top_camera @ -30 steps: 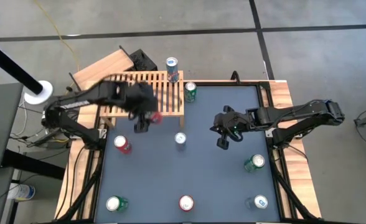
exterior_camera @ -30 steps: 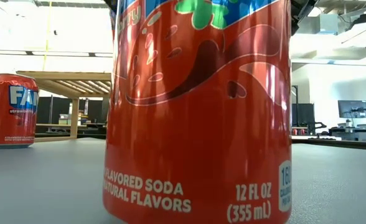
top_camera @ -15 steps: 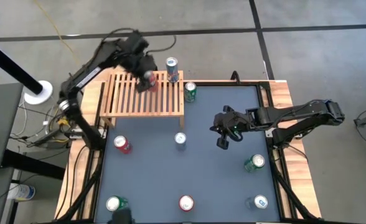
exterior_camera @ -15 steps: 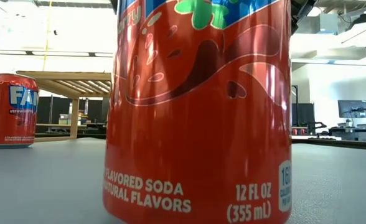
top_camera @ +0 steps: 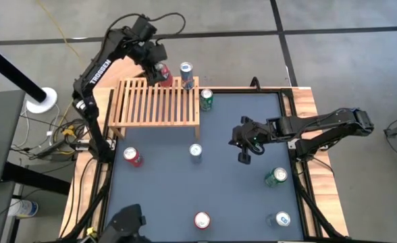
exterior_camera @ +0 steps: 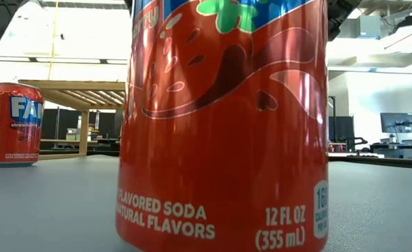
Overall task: Place canned beverage on shelf
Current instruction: Put the top right red soda can on the shelf
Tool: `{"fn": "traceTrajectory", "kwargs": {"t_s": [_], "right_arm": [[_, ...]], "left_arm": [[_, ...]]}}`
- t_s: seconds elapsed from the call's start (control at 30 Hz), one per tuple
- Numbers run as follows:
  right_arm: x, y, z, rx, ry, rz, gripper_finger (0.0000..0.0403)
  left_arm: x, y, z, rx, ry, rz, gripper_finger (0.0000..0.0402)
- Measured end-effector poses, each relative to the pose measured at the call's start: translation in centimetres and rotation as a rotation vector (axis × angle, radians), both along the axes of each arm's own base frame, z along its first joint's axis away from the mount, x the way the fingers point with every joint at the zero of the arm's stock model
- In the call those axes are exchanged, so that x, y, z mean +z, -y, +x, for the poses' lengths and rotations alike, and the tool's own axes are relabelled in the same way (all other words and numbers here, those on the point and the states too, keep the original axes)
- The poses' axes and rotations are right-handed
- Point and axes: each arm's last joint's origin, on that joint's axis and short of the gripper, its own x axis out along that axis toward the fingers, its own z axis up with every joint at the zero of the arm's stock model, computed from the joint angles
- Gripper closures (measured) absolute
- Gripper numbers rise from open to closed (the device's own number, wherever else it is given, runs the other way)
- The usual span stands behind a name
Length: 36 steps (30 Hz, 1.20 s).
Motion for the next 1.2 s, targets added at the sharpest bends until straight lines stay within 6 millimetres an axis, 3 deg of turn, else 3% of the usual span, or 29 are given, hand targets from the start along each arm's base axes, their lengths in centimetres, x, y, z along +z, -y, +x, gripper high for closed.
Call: {"fn": "traceTrajectory", "kwargs": {"t_s": [0.27, 0.63, 1.2], "right_arm": [[0.0, -0.2, 0.0, 0.009, 0.005, 0.002, 0.0403], [0.0, -0.1, 0.0, 0.006, 0.007, 0.002, 0.0403], [0.0, -0.1, 0.0, 0.007, 0.005, 0.002, 0.0403]], "left_arm": [[-0.6, -0.4, 0.0, 0.015, -0.029, -0.02, 0.0109], [-4.7, -3.8, 1.8, -0.014, -0.067, -0.133, 0.0109], [-4.2, -3.9, 1.5, -0.029, -0.044, -0.153, 0.0109]]}}
